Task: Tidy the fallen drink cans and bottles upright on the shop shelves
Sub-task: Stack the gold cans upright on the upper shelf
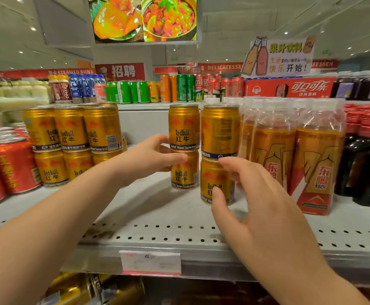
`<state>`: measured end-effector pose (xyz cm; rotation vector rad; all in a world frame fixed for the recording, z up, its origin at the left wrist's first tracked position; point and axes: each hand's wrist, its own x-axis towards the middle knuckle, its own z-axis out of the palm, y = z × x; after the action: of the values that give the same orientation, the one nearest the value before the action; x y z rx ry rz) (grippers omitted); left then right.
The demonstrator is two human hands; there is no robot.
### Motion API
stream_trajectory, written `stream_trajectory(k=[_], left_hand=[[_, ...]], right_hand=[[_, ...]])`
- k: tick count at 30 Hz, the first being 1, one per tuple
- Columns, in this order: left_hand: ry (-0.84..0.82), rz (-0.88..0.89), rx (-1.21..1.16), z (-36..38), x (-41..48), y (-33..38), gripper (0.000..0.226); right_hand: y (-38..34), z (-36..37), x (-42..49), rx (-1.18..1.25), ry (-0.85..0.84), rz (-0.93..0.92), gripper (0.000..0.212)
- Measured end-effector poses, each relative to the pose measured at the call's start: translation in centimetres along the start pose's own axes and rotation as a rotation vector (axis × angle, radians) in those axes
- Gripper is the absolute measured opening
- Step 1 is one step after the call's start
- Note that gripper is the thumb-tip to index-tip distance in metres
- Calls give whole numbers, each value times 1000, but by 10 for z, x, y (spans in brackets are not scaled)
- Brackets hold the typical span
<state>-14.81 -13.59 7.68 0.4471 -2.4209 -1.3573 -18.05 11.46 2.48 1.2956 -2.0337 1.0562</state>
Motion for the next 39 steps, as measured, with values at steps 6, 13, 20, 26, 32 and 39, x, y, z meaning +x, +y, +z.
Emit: stream_trajectory(k=[6,13,20,26,32,39], left_hand=[[25,-37,86,-33,-18,-6,45],[121,-30,724,-65,-48,16,55],[500,723,905,-104,-49,44,24],[230,708,970,-110,-32,26,38],[235,725,878,-135,-25,16,25],[267,710,771,-143,-25,11,27]], right_hand=[[-38,42,8,119,-197,7,45],[-58,104,44,40,-282,286,47],[-62,128,89,53,-287,478,51],[-55,135,90,206,-245,575,40],[-56,148,91,188,-208,529,49],[-67,162,89,110,-187,488,53]])
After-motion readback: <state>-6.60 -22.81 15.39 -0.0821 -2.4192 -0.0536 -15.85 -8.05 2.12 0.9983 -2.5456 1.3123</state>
